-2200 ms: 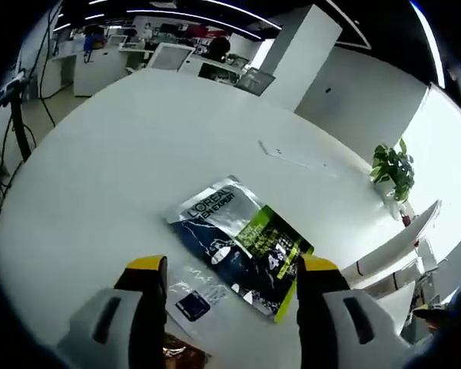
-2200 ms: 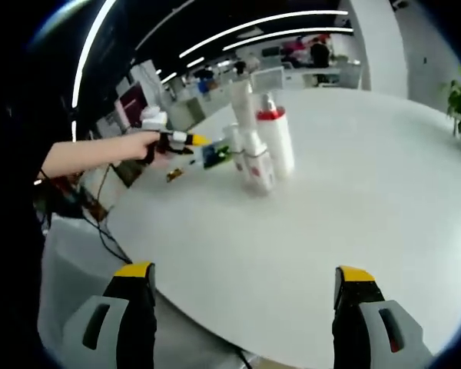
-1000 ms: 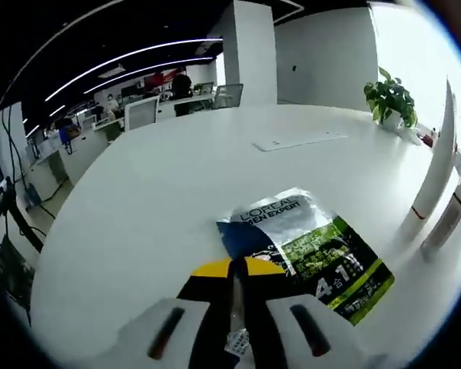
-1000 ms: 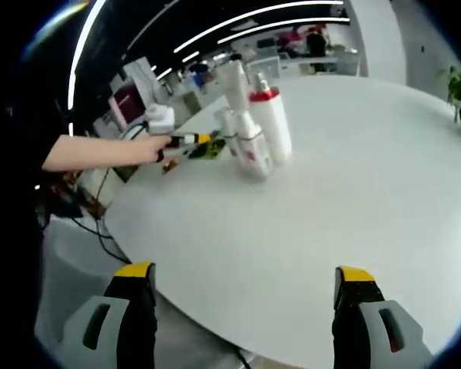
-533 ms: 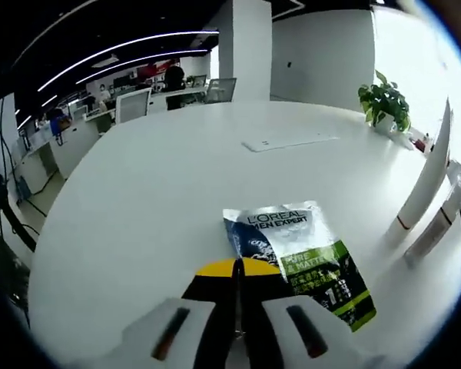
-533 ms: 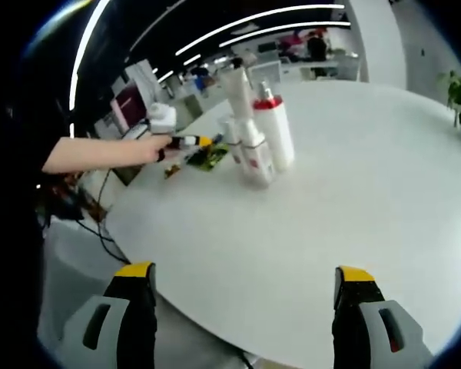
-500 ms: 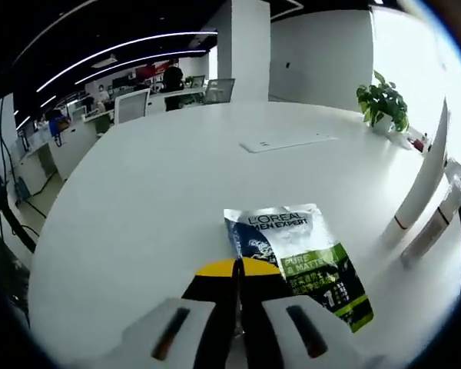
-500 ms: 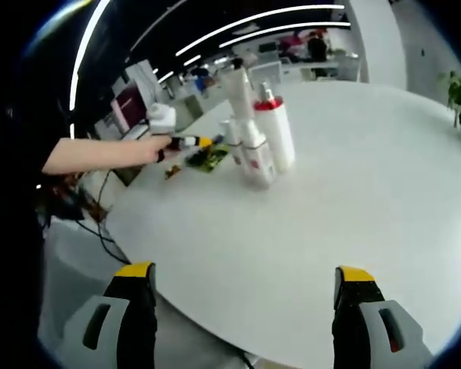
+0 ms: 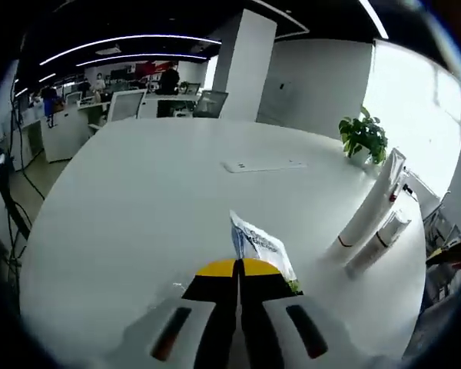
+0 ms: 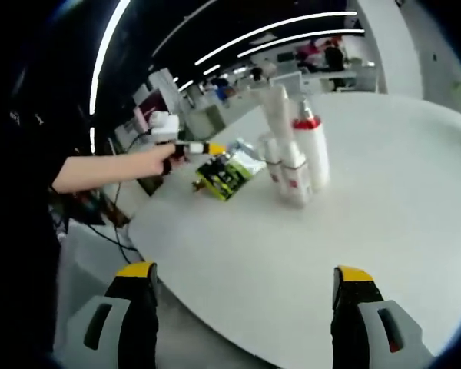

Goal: Arrange the skincare products in the storage area until every visible bottle or jar stands upright without overlapping.

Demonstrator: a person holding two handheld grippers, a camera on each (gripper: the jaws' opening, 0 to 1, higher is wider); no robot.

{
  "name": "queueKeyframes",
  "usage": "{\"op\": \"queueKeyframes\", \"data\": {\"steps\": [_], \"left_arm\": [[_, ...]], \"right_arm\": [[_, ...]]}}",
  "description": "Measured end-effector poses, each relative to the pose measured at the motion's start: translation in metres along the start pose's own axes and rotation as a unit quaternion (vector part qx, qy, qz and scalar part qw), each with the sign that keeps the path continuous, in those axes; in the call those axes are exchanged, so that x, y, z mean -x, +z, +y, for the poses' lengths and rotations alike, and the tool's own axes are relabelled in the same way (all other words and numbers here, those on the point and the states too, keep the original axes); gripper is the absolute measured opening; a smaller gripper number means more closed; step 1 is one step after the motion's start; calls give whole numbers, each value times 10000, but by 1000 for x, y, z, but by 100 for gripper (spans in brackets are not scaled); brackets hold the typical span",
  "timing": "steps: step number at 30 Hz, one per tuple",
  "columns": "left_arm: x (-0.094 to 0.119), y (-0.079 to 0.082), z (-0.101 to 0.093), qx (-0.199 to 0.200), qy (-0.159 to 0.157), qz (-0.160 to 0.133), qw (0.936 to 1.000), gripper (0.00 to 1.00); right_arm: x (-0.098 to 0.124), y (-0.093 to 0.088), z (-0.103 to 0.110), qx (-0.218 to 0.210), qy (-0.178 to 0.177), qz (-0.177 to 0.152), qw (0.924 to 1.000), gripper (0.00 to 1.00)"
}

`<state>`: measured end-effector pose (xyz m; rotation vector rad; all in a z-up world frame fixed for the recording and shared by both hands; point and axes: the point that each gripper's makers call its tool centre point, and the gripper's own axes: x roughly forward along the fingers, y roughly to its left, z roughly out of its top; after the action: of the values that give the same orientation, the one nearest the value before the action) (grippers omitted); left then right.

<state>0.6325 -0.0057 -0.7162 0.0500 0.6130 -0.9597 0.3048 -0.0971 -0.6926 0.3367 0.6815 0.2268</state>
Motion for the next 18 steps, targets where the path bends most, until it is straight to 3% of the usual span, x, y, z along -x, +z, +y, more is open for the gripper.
{"op": "queueKeyframes", "data": {"steps": [18], "left_arm": [[63,-6,-65,306,-885,28,9956,0]], "right_arm": [[-4,8,37,449,610,-66,9971,97]]}}
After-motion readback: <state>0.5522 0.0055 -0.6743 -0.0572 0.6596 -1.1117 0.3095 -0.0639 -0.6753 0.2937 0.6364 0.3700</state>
